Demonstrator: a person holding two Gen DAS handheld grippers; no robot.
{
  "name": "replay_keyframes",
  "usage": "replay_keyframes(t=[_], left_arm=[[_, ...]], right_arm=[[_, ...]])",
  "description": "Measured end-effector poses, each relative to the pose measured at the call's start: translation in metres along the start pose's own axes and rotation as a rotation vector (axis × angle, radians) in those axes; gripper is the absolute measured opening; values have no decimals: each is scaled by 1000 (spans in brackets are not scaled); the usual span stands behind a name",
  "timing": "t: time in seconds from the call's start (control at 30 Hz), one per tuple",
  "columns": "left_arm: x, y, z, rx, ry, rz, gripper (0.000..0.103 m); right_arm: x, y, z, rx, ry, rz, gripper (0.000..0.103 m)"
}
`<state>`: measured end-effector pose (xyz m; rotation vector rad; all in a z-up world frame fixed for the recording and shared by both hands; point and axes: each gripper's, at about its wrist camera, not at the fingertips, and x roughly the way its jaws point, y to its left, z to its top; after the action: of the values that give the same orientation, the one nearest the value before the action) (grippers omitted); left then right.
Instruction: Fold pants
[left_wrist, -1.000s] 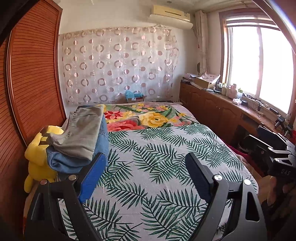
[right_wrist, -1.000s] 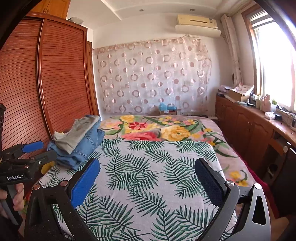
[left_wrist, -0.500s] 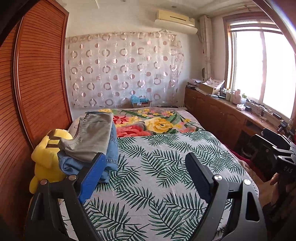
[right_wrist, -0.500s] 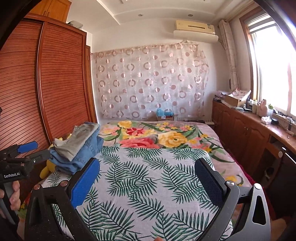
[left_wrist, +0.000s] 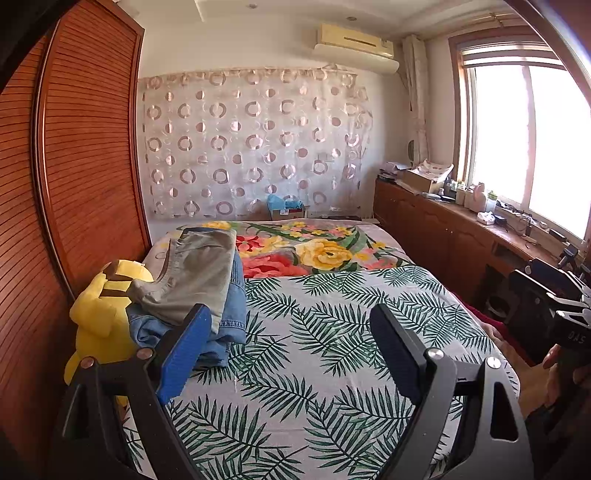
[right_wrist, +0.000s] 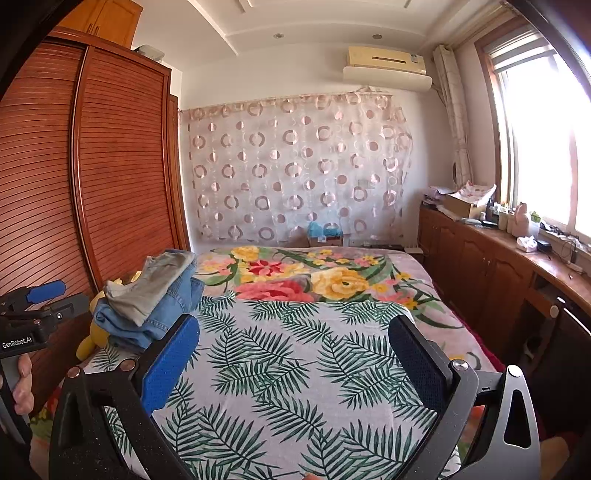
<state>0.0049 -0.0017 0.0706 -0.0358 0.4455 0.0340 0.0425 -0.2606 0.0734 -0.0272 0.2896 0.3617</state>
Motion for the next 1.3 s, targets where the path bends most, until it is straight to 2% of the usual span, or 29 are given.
replay_keyframes(t=[1.3], left_arm=[[0, -1, -1, 1, -2, 0, 88]], right_arm=[[-2, -2, 1, -6, 3, 7, 102]])
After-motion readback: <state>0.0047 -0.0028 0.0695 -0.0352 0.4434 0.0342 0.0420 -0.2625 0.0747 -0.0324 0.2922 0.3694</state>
